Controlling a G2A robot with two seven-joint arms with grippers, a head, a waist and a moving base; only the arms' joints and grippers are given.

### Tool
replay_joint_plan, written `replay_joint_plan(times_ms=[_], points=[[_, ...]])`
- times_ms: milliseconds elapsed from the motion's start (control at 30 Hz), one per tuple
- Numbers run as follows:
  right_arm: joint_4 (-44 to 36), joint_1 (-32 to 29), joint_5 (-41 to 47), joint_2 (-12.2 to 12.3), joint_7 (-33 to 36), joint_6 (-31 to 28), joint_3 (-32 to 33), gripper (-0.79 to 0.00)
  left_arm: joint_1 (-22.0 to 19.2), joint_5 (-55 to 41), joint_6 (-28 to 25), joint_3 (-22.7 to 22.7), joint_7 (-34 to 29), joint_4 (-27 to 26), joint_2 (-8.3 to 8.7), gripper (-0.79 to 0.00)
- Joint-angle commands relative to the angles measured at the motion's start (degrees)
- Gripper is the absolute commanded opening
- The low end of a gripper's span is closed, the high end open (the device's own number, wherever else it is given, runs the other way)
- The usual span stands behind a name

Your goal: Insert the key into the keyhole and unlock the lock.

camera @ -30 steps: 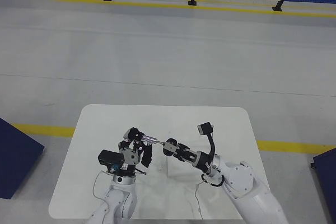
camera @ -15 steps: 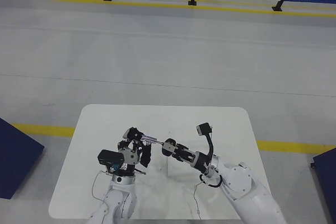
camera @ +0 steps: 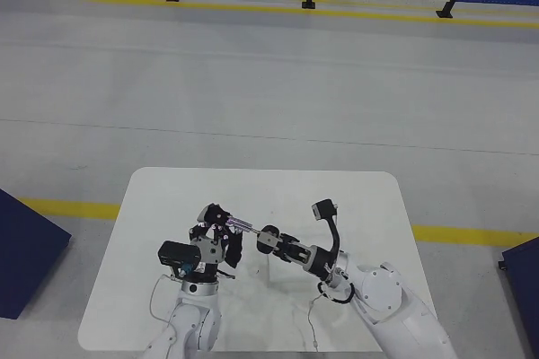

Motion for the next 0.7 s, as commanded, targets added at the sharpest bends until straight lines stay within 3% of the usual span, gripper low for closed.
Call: replay_joint_plan(times_ms=[0, 667], points=[[-0.03, -0.02, -0.04, -0.04, -0.06, 0.03, -0.03, -0.785, -0.04, 0.07, 0.03, 0.00, 0.07, 0.08, -0.11, -0.785], [0.17, 0.41, -0.06, -0.57, -0.77, -0.23, -0.58, -0.785, 0.61, -1.41, -1.13, -0.30, -1.00, -0.22, -1.05, -0.785]])
